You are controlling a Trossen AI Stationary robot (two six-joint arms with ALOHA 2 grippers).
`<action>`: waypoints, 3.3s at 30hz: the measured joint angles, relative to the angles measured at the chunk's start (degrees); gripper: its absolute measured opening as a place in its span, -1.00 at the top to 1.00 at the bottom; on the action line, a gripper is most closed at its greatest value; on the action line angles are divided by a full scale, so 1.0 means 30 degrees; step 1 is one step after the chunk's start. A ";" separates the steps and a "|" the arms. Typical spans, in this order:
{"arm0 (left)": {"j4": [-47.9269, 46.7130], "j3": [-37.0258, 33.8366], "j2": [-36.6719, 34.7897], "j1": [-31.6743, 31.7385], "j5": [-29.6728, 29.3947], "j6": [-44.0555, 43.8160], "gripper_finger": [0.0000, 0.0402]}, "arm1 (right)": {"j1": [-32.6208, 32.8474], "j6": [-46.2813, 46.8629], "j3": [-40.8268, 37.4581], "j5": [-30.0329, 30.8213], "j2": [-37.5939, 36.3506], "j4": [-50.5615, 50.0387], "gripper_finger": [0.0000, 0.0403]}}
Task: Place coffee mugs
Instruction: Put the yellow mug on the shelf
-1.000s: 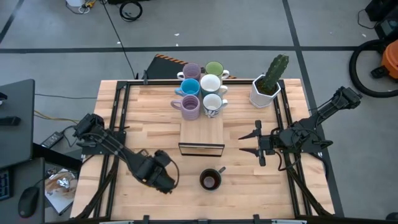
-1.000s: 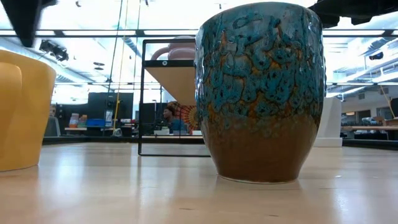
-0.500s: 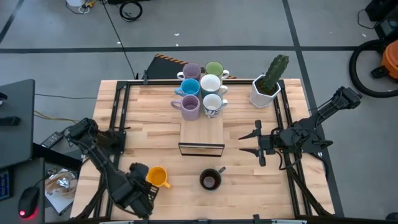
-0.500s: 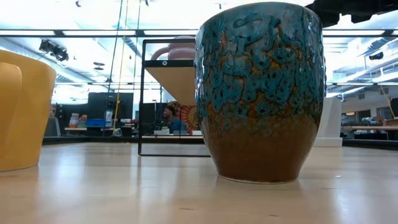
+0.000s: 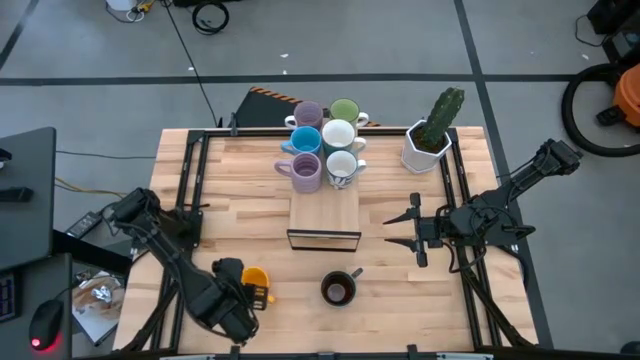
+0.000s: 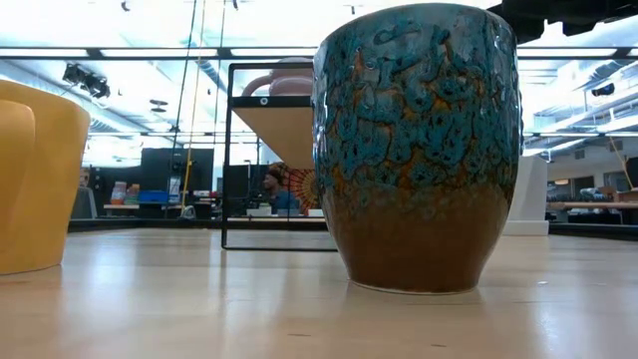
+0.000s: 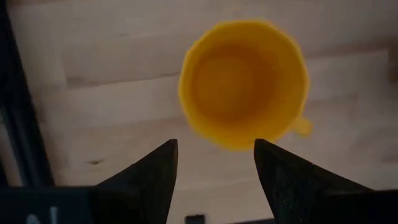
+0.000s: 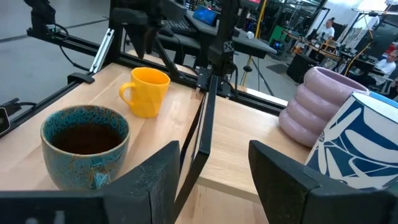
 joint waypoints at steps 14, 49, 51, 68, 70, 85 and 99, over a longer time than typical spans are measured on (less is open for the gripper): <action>0.3483 -0.3648 -0.0277 0.0368 -0.0659 0.1022 0.10 | -0.0007 0.0009 0.0000 0.0206 0.0004 -0.0007 0.02; 0.5731 -0.3828 -0.0561 0.2378 0.0905 2.3744 0.18 | -0.0002 0.0007 0.0000 0.0189 0.0006 -0.0137 0.02; 0.5892 -0.3828 -0.0561 0.2356 0.0910 2.5916 0.18 | -0.0007 0.0007 0.0000 0.0189 0.0007 -0.0138 0.02; 0.2593 -0.1609 -0.0532 0.2578 0.3256 2.2503 0.29 | -0.0001 0.0007 0.0000 0.0170 0.0004 -0.0153 0.02; 0.1731 -0.1175 -0.0532 0.2388 0.3253 2.0504 0.32 | -0.0003 0.0007 0.0000 -0.0026 0.0002 -0.0157 0.02; -0.0482 -0.2043 -0.0554 0.0921 0.2772 0.9606 0.09 | 0.0000 0.0007 0.0000 -0.0211 0.0000 0.0091 0.02; -0.0404 -0.2293 -0.0641 0.1242 0.0990 0.8015 0.11 | 0.0000 -0.0012 0.0000 -0.0452 0.0000 0.0187 0.02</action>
